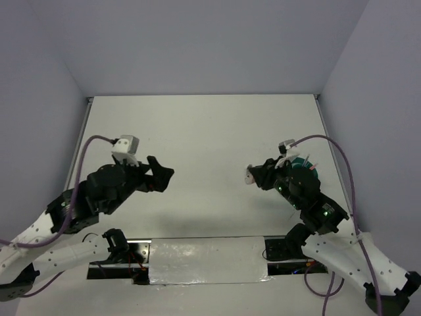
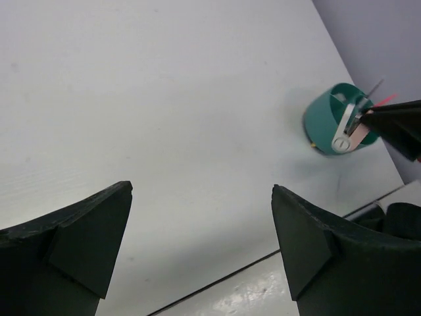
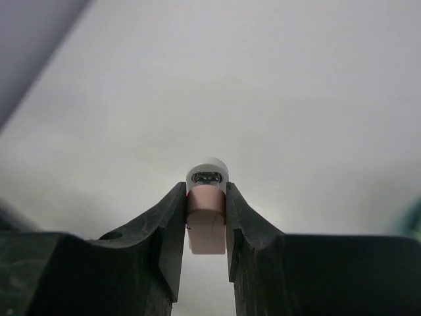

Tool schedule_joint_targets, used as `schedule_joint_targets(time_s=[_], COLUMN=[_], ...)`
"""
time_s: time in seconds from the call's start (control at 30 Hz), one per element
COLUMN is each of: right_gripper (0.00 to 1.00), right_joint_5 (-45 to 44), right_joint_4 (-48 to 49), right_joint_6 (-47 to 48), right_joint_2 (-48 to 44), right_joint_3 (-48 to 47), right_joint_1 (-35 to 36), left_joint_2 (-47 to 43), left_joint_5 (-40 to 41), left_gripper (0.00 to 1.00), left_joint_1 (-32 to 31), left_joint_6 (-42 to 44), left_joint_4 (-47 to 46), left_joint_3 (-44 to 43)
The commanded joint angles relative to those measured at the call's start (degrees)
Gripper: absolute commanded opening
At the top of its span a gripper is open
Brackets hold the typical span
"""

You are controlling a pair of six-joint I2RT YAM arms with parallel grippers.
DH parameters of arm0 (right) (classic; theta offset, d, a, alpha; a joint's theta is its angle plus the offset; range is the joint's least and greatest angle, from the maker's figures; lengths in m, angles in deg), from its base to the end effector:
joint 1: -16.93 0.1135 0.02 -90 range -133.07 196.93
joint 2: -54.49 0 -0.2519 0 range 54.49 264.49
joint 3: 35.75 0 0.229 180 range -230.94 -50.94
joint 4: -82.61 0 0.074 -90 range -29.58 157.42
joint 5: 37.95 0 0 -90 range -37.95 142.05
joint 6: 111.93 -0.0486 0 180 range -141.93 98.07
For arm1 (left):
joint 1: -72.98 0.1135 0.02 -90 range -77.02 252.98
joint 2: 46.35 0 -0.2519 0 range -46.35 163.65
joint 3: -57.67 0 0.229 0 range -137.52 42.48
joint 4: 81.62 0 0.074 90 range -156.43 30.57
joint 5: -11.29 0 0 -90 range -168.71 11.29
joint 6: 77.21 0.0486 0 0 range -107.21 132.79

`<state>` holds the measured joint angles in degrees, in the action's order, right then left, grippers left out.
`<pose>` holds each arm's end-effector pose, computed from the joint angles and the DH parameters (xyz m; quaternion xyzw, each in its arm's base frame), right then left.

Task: Sort the stationery into containers
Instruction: Place the stapler in the storage box.

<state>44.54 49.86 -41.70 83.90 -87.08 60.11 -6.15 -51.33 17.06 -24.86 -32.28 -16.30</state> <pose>0.1013 0.0864 0.2997 -0.1152 0.7615 0.2890 0.5687 0.0918 -0.0958 0.3719 -0.0185 0.7867 -0.2992 0.5397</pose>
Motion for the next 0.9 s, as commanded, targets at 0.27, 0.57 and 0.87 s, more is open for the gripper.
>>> schedule_joint_targets(time_s=[0.27, 0.57, 0.87], right_gripper=[0.0, 0.0, 0.0], right_joint_5=[-21.6, -43.0, -40.4], right_joint_4=[-26.6, -31.8, -7.2], right_joint_6=[-6.7, -2.9, 12.7], right_joint_2=[-1.9, 1.9, -6.3], right_joint_3=[-12.6, -18.5, -5.3], right_joint_1=[-35.1, -35.7, -37.6], left_joint_2=[-10.9, -14.9, -19.1], left_joint_5=[4.1, 1.5, 1.4], left_gripper=[0.99, 0.99, 0.99], left_joint_1=[0.0, 0.0, -0.7], left_joint_6=[1.3, 3.1, 3.2], left_joint_4=[9.2, 7.9, 7.5], left_joint_3=[6.2, 7.0, 7.8])
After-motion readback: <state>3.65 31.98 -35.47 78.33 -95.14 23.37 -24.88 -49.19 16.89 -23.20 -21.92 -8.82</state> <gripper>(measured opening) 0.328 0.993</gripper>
